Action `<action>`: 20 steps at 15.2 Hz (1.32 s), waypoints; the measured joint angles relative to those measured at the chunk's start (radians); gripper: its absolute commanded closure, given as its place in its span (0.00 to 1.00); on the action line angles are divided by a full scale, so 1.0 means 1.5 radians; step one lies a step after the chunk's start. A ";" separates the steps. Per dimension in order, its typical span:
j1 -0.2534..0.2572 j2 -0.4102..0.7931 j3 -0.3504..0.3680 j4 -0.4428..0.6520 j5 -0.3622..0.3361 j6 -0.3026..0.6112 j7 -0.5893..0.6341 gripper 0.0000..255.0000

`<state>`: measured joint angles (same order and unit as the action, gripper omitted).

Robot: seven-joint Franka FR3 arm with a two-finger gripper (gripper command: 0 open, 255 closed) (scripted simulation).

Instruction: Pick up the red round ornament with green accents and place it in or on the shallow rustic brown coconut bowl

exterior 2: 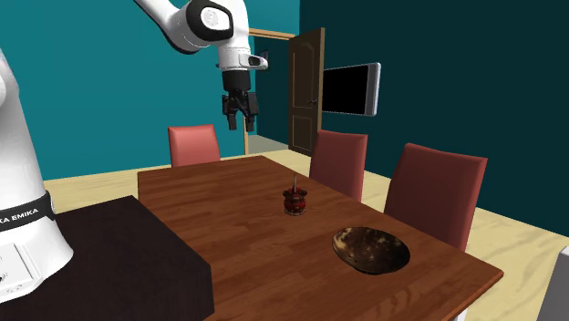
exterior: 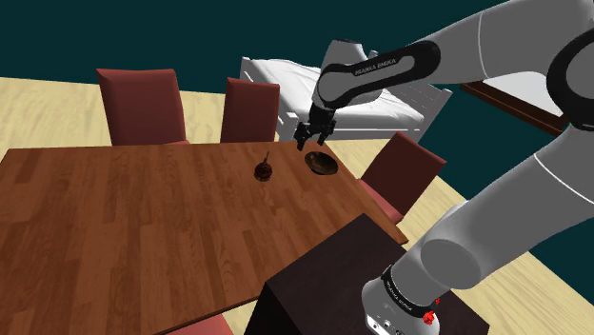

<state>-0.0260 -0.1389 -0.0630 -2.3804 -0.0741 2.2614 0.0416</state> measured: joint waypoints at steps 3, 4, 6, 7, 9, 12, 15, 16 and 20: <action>-0.004 0.075 -0.008 0.026 0.008 0.052 -0.020 0.00; -0.004 0.099 -0.008 0.039 0.012 0.063 -0.024 0.00; -0.005 0.150 -0.008 0.061 0.020 0.094 -0.033 0.00; -0.004 0.178 -0.007 0.077 0.024 0.107 -0.034 0.00; -0.008 0.232 -0.006 0.110 0.033 0.130 -0.046 0.00; -0.012 0.310 0.000 0.158 0.044 0.162 -0.057 0.00; -0.019 0.394 0.006 0.223 0.055 0.183 -0.070 0.00; -0.022 0.419 0.008 0.247 0.058 0.184 -0.075 0.00; -0.029 0.523 0.017 0.350 0.065 0.188 -0.085 0.00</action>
<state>-0.0693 0.6463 -0.0376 -1.8555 0.0239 2.5441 -0.0856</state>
